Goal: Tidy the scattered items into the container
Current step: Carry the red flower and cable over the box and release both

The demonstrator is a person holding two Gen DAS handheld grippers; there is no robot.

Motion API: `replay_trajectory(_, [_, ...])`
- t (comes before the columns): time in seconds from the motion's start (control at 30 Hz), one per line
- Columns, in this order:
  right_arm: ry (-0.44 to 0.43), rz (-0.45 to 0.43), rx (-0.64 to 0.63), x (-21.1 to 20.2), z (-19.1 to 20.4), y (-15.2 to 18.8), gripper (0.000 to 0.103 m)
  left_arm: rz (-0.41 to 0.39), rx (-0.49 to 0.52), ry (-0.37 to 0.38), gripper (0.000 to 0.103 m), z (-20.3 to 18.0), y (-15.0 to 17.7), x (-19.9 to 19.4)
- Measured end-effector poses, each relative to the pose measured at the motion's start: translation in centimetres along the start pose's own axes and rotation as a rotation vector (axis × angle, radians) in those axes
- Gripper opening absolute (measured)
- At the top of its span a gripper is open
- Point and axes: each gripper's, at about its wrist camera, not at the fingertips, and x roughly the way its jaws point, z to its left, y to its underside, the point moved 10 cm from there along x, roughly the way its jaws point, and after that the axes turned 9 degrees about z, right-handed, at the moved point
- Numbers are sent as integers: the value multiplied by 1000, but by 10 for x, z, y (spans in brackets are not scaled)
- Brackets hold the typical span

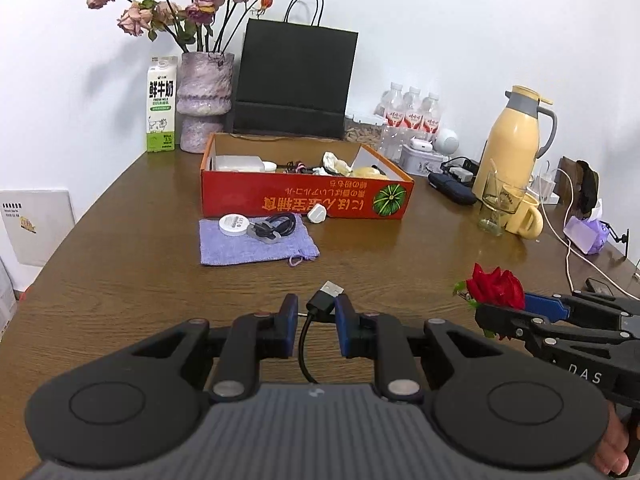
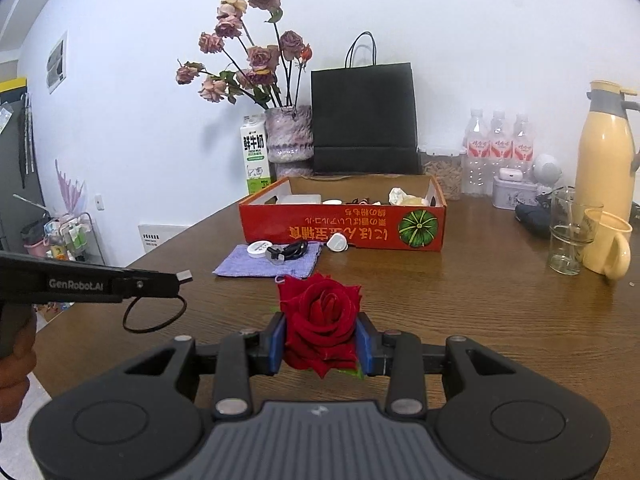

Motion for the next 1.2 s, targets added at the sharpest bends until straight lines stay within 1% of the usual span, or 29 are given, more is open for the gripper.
replay_trajectory(0.13, [11,-5,-5,-2,0,-4,34,-29,7,-6,20,3,-12,-3])
replay_trajectory(0.2, [12,-9,-13,-3,0,-9,34,-54,35,8,20,4,-28,-5])
replay_trajectory(0.27, [-2,-15,-23,-2,-1,-19,34,-84,44,24,20,8,-51,-7])
replay_trajectory(0.33, [-1,-30,-40,-1,-2,-33,34,-103,51,42,20,12,-78,-5])
replay_trajectory(0.43, [16,-58,-70,3,-6,-62,34,-127,58,75,20,16,-115,1])
replay_trajectory(0.57, [6,-80,-97,17,-15,-111,34,-134,50,79,20,28,-166,23])
replay_trajectory(0.67, [-10,-69,-115,41,-21,-154,34,-96,34,82,20,38,-200,54])
replay_trajectory(0.73, [-29,-46,-117,67,-26,-181,34,-41,8,84,20,47,-217,86])
replay_trajectory(0.83, [-62,43,-82,122,-36,-213,34,62,-39,91,20,61,-230,140])
replay_trajectory(0.9, [-67,107,-44,160,-42,-227,34,115,-41,54,20,70,-232,176])
replay_trajectory(0.97, [-85,164,-22,196,-44,-236,34,162,-52,16,20,79,-231,208])
replay_trajectory(1.03, [-98,222,6,232,-48,-239,34,195,-38,-14,20,84,-226,232])
replay_trajectory(1.1, [-103,278,27,265,-51,-237,34,217,-5,-67,20,89,-220,253])
replay_trajectory(1.13, [-99,310,32,280,-52,-234,34,228,1,-81,21,91,-216,260])
replay_trajectory(1.2, [-67,370,24,308,-52,-226,34,259,4,-77,21,92,-210,273])
